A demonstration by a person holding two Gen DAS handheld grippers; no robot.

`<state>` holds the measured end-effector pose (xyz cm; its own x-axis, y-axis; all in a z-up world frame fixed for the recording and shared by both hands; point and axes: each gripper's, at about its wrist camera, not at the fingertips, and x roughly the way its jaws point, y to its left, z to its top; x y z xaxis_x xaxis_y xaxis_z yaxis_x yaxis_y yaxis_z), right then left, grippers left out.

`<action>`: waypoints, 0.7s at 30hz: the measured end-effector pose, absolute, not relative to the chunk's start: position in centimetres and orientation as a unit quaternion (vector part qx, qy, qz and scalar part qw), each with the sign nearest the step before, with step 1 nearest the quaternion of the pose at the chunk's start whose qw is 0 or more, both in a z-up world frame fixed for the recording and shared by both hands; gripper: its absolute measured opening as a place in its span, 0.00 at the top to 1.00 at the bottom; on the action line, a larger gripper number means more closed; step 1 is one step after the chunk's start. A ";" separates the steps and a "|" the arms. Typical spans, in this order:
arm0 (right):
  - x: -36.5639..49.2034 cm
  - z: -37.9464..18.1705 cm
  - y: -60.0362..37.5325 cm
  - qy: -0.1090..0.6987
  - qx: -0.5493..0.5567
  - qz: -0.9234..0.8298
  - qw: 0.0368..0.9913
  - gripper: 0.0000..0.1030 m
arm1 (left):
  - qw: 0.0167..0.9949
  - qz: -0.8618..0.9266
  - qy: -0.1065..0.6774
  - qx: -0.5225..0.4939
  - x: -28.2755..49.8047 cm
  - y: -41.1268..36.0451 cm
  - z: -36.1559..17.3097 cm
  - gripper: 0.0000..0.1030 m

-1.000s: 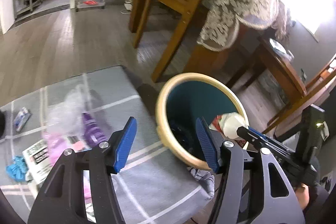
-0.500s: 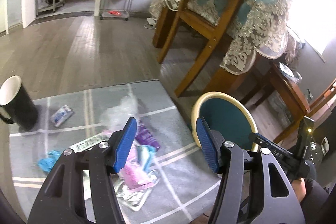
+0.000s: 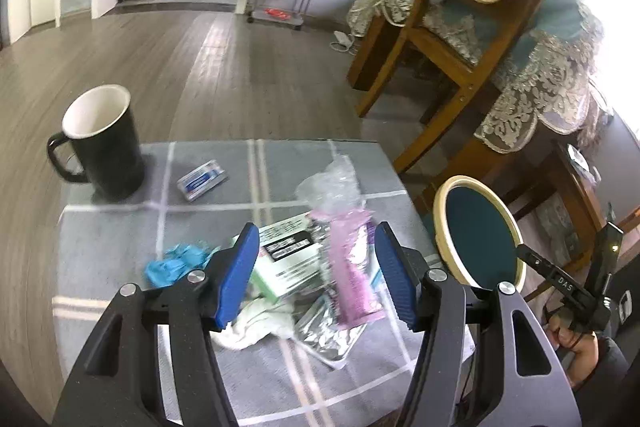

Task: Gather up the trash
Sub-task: 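Grasp the pink wrapper with the left gripper while the right gripper grasps a blue mask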

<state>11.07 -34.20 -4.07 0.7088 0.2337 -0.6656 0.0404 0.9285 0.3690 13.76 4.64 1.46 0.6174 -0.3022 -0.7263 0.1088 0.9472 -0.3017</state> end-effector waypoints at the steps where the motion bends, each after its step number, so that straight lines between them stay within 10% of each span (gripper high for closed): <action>1: 11.1 -4.1 -34.1 0.379 0.181 0.056 0.906 0.59 | 0.892 -0.113 0.423 -0.115 13.7 4.9 1.4 0.42; 21: 12.5 -4.5 -28.4 0.404 0.153 0.128 0.893 0.52 | 0.875 -0.130 0.454 -0.108 14.5 3.1 -1.1 0.35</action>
<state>12.52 -28.36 -4.54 0.6413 0.3512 -0.6822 -0.1044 0.9208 0.3759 14.53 3.11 -1.05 0.5534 -0.3257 -0.7665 0.1298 0.9428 -0.3069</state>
